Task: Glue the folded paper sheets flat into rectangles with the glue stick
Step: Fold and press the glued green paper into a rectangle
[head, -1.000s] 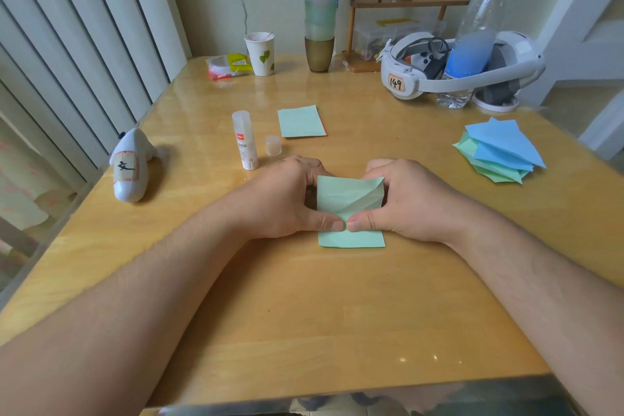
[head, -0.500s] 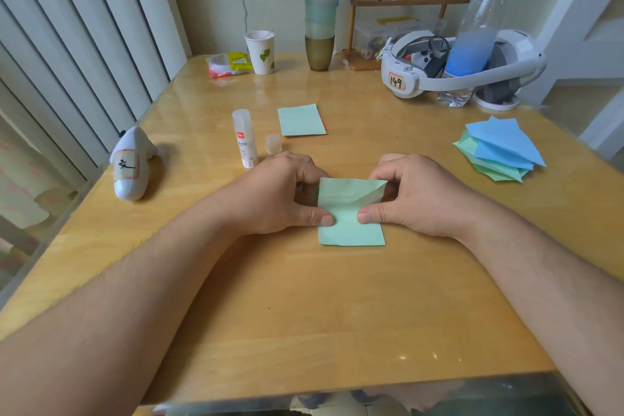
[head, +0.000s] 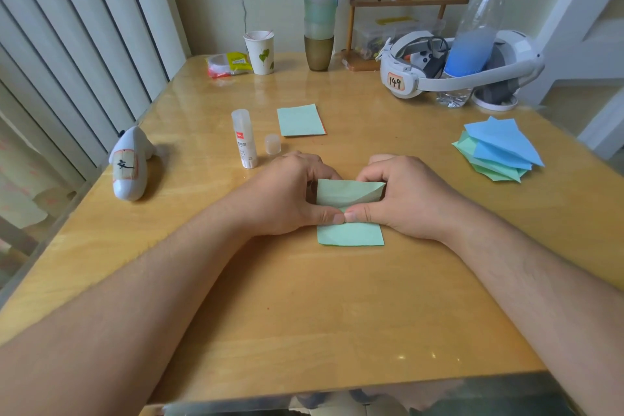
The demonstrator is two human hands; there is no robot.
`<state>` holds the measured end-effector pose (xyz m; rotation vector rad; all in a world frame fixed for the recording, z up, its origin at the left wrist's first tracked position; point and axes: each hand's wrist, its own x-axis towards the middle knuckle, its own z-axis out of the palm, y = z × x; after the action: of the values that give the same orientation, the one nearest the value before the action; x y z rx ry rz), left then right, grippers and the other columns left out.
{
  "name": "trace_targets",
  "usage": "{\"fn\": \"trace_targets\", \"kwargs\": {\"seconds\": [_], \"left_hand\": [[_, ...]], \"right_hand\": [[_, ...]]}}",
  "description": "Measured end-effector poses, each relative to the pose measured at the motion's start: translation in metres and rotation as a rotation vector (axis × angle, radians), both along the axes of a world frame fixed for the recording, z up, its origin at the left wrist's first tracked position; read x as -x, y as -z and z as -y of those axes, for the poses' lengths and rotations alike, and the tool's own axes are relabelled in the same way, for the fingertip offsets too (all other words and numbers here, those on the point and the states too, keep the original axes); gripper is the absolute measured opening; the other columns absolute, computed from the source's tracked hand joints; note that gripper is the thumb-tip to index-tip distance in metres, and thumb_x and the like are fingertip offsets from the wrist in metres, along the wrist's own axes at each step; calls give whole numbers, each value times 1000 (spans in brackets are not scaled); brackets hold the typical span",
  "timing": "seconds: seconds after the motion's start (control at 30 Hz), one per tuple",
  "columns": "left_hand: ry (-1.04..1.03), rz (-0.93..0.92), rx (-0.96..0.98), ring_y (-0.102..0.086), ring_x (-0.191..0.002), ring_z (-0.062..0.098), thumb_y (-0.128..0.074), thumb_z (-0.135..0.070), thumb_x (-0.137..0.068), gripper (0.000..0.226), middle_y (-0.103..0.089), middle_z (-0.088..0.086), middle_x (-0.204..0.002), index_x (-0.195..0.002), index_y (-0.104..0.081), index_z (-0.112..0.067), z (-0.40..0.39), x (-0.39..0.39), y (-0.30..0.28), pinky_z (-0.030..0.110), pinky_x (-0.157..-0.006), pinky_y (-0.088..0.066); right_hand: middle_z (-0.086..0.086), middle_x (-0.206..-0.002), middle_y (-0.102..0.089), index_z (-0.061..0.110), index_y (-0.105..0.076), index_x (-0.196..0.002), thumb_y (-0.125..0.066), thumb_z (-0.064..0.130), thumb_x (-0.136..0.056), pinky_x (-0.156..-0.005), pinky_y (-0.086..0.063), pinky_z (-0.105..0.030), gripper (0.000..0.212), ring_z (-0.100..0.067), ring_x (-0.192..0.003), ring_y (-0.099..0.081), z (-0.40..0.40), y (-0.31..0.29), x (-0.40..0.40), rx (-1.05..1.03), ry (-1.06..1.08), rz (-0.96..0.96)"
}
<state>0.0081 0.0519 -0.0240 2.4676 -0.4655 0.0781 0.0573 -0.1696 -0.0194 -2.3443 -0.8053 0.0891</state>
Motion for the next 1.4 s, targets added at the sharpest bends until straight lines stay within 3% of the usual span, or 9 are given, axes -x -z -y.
{"fn": "trace_targets", "kwargs": {"seconds": [0.2, 0.33, 0.47, 0.6, 0.8, 1.0, 1.13, 1.4], "left_hand": [[0, -22, 17, -57, -100, 11, -88, -40, -80, 28, -66, -9, -97, -102, -72, -46, -7, 0, 0, 35, -89, -51], [-12, -44, 47, -59, -90, 8, -89, -38, -79, 29, -65, -8, -95, -94, -68, -51, -15, 1, 0, 29, -82, -52], [-12, -38, 32, -58, -90, 8, -90, -38, -79, 26, -64, -10, -93, -93, -69, -47, -15, 1, 0, 26, -81, -50], [-22, -9, -18, -58, -93, 11, -86, -42, -82, 25, -65, -8, -94, -102, -75, -34, -13, -2, 2, 34, -83, -52], [-17, 99, -39, -56, -101, 12, -83, -48, -82, 24, -63, -15, -90, -103, -74, -44, -2, -4, 5, 35, -89, -50], [-13, 77, -9, -55, -96, 11, -86, -40, -81, 24, -63, -10, -89, -102, -74, -44, -6, -3, 2, 34, -86, -50], [-25, 43, 30, -55, -90, 8, -87, -37, -82, 29, -60, -8, -87, -95, -68, -54, -12, -1, 0, 35, -82, -52], [-39, 69, 2, -54, -94, 10, -87, -39, -82, 32, -58, -10, -84, -93, -64, -58, -12, -4, 1, 30, -81, -50]], "right_hand": [[8, -88, -61, 31, -75, -80, -92, 44, -72, -70, -46, -29, 23, -8, -78, -58, 5, -1, -3, 40, 1, -8], [9, -83, -57, 34, -75, -79, -92, 42, -73, -62, -40, -20, 21, -3, -71, -51, 12, -3, -6, 61, 28, -10], [6, -83, -56, 35, -74, -77, -93, 42, -72, -67, -44, -28, 21, -8, -72, -51, 13, -4, -6, 58, 37, -5], [7, -85, -59, 35, -73, -78, -93, 42, -72, -68, -46, -29, 21, -9, -76, -55, 8, -4, -4, 44, 29, 2], [7, -85, -61, 32, -75, -78, -92, 45, -71, -73, -48, -35, 23, -10, -78, -57, -2, -1, 0, 15, 13, 37], [7, -84, -60, 31, -77, -82, -92, 43, -72, -72, -48, -33, 22, -8, -76, -56, 3, -2, -4, 32, 27, 46], [8, -80, -55, 35, -76, -80, -92, 42, -73, -70, -46, -32, 19, -9, -73, -52, 10, -2, -6, 38, 46, 41], [9, -78, -55, 37, -78, -84, -92, 41, -73, -72, -49, -35, 19, -9, -72, -53, 8, -2, -7, 32, 40, 52]]}}
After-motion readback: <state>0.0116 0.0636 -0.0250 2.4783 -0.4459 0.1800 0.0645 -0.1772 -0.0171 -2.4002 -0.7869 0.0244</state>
